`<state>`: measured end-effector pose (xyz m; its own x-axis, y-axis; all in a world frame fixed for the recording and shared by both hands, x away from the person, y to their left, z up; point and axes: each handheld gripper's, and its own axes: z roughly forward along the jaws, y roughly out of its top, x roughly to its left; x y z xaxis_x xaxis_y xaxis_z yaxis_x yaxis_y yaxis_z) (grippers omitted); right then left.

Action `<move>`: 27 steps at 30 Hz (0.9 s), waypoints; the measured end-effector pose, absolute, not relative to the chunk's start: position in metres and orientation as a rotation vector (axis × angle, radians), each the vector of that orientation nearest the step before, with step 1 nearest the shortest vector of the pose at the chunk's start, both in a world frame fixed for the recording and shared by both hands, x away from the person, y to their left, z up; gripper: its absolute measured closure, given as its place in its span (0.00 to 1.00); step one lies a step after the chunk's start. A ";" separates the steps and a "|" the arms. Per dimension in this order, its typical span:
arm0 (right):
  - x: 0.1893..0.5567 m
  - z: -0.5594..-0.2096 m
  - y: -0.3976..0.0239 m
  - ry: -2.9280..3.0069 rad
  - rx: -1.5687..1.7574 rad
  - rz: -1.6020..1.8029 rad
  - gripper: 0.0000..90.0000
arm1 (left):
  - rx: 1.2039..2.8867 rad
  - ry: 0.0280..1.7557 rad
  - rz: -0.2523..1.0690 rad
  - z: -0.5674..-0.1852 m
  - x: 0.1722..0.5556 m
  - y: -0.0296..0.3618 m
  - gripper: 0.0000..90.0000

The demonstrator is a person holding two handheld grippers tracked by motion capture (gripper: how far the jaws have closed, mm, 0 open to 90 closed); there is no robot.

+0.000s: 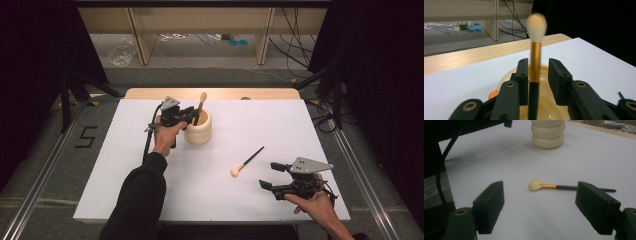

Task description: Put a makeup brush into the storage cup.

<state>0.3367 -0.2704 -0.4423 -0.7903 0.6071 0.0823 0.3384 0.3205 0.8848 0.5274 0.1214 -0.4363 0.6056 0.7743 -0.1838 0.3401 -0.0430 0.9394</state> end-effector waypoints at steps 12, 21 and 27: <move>0.337 -0.442 -0.270 2.320 0.855 1.457 0.27 | 1.677 0.959 0.441 -0.423 0.514 0.126 0.51; 0.337 -0.442 -0.271 2.314 0.859 1.456 0.27 | 1.680 0.968 0.407 -0.413 0.484 0.129 0.34; 0.337 -0.442 -0.271 2.316 0.855 1.451 0.27 | 1.702 0.954 0.432 -0.413 0.460 0.128 0.32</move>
<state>0.3367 -0.2711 -0.4416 -0.7867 0.6128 0.0745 0.3344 0.3217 0.8858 0.4602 0.1277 -0.4131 0.6113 0.7722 -0.1735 0.3786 -0.0927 0.9209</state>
